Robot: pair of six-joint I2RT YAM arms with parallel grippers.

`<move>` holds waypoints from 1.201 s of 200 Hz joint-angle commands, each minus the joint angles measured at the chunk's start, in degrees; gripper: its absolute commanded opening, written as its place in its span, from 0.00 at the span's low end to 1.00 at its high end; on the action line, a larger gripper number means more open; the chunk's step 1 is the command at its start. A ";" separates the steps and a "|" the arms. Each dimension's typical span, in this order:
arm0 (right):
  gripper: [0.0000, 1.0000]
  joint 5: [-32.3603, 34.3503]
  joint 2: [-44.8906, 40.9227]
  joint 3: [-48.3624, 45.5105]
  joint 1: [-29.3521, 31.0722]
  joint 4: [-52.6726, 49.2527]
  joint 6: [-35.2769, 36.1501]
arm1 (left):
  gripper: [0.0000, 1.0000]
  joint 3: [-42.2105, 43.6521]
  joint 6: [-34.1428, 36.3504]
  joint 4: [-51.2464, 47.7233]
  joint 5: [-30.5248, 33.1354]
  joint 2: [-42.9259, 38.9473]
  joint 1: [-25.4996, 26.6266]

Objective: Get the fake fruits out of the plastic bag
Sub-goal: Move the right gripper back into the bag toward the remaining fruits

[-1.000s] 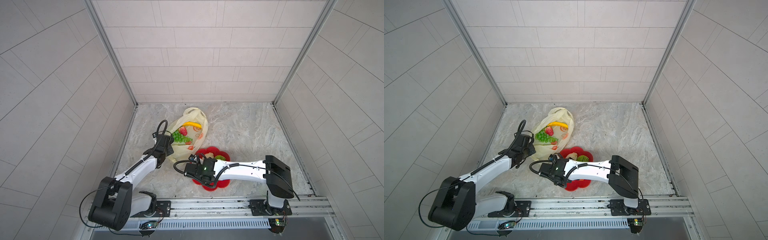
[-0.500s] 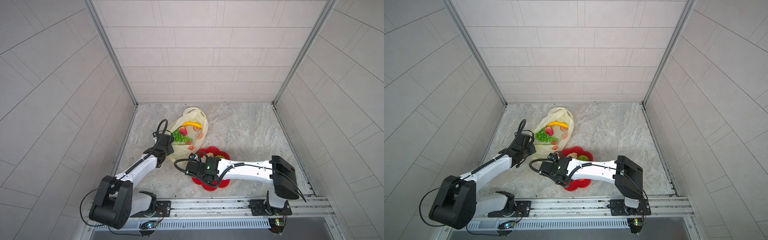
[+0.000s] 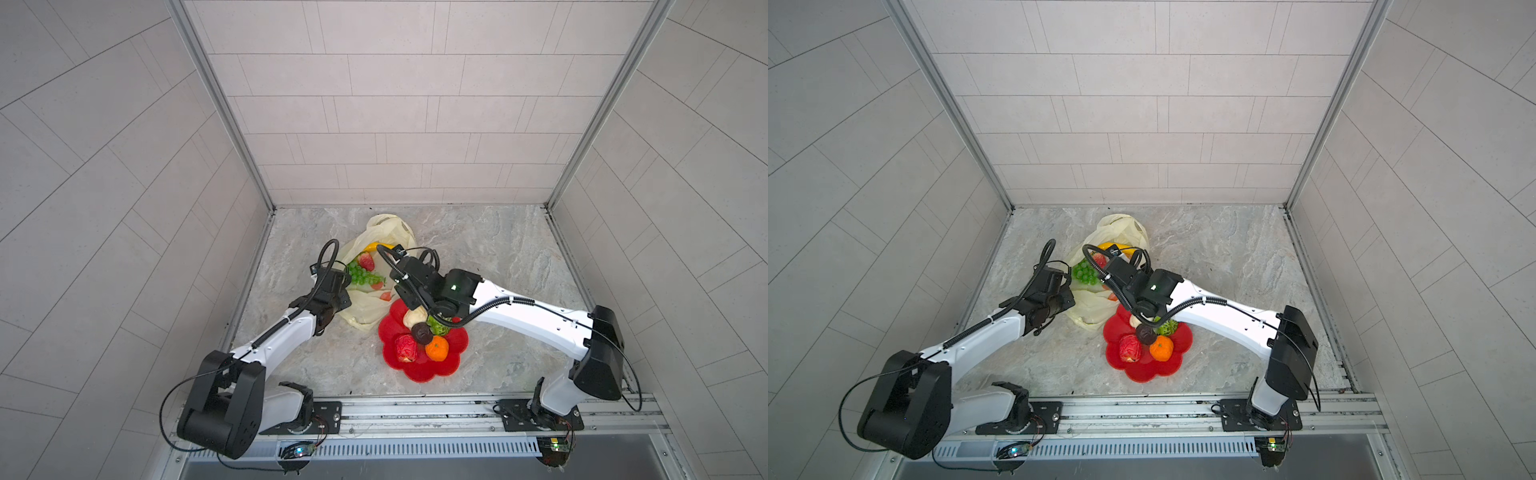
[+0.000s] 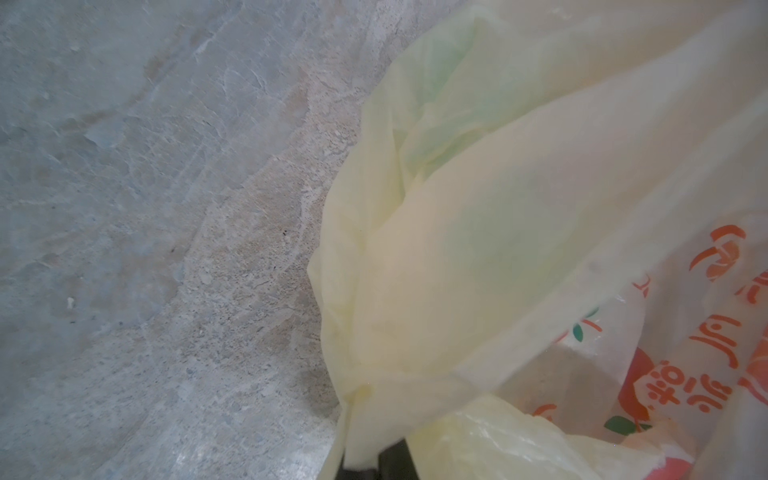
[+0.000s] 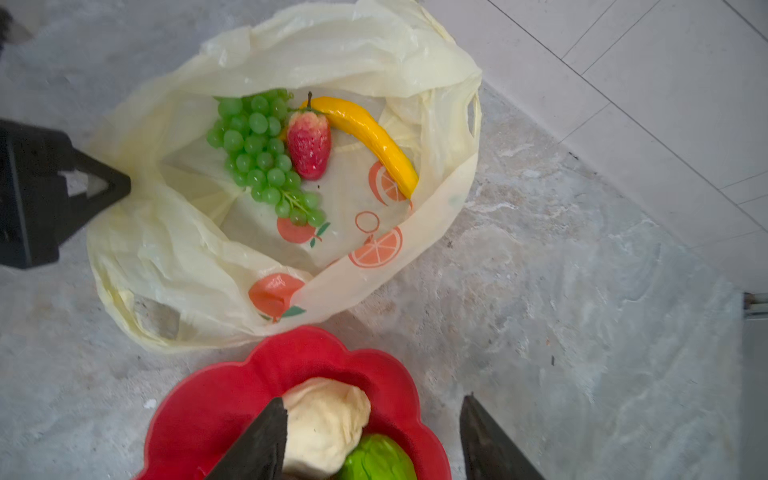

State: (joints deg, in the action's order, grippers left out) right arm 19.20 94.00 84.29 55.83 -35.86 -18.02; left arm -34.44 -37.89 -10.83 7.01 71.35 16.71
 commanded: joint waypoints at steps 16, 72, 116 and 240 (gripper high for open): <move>0.65 -15.18 7.83 4.92 -4.12 9.73 0.45 | 0.00 -2.31 -0.67 -4.27 5.43 0.23 0.17; 0.66 -20.41 24.30 17.36 -8.55 10.98 1.87 | 0.00 -2.72 -0.84 -5.25 6.95 0.10 0.08; 0.66 -22.62 34.48 27.55 -11.00 10.97 1.69 | 0.00 -4.20 -0.17 -6.50 7.28 2.84 0.08; 0.66 -23.53 52.20 51.50 -13.03 4.65 2.33 | 0.00 -3.94 0.16 -6.10 6.69 2.29 0.09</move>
State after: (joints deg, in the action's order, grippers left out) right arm -4.34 144.42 133.05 42.96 -28.38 -16.49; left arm -37.58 -38.02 -16.34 13.19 74.35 16.80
